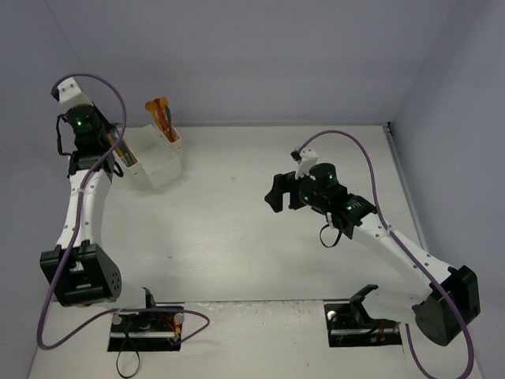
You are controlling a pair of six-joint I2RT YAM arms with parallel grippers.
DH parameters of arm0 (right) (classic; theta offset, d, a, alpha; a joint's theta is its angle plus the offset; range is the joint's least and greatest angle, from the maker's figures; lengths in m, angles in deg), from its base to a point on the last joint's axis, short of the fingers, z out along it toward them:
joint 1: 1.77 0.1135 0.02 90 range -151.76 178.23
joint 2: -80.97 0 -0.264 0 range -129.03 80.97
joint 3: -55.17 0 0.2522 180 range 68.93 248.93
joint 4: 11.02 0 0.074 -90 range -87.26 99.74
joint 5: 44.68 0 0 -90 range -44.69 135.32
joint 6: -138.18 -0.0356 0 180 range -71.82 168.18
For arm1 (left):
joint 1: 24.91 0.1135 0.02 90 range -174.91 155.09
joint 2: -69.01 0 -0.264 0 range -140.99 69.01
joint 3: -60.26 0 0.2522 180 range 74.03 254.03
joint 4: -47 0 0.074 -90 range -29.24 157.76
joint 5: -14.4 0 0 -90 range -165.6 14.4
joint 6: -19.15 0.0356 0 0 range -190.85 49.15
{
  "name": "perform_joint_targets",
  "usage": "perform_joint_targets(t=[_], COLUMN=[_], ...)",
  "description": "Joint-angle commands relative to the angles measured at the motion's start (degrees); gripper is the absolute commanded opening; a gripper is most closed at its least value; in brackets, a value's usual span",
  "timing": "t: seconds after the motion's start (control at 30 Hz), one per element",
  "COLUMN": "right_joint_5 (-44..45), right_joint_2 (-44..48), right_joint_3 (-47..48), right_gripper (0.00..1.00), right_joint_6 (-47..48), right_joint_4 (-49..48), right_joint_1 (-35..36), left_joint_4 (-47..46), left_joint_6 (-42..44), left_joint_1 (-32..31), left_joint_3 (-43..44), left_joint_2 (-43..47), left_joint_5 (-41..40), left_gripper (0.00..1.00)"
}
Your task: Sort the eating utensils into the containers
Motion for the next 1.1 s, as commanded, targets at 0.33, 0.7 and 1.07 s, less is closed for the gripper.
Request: perform_joint_targets(t=[0.33, 0.7, 1.07], right_joint_5=[-1.12, -0.27, 8.45], right_joint_2=[-3.48, -1.99, 5.28], right_joint_3=[1.96, 2.28, 5.44], right_gripper=[0.87, 0.87, 0.89], right_joint_6=[2.41, 2.52, 3.11], right_joint_4=[-1.18, -0.1, 4.94], right_joint_1=[-1.63, -2.0, -2.25], left_joint_4=[-19.88, -22.89, -2.61], left_joint_6=[0.29, -1.16, 0.7], left_joint_1=[2.91, 2.73, 2.56], left_joint_3=[2.21, -7.18, -3.75], left_joint_2=[-15.36, -11.63, 9.31], left_joint_5=[1.58, 4.24, 4.55], left_gripper=[0.0, 0.29, 0.74])
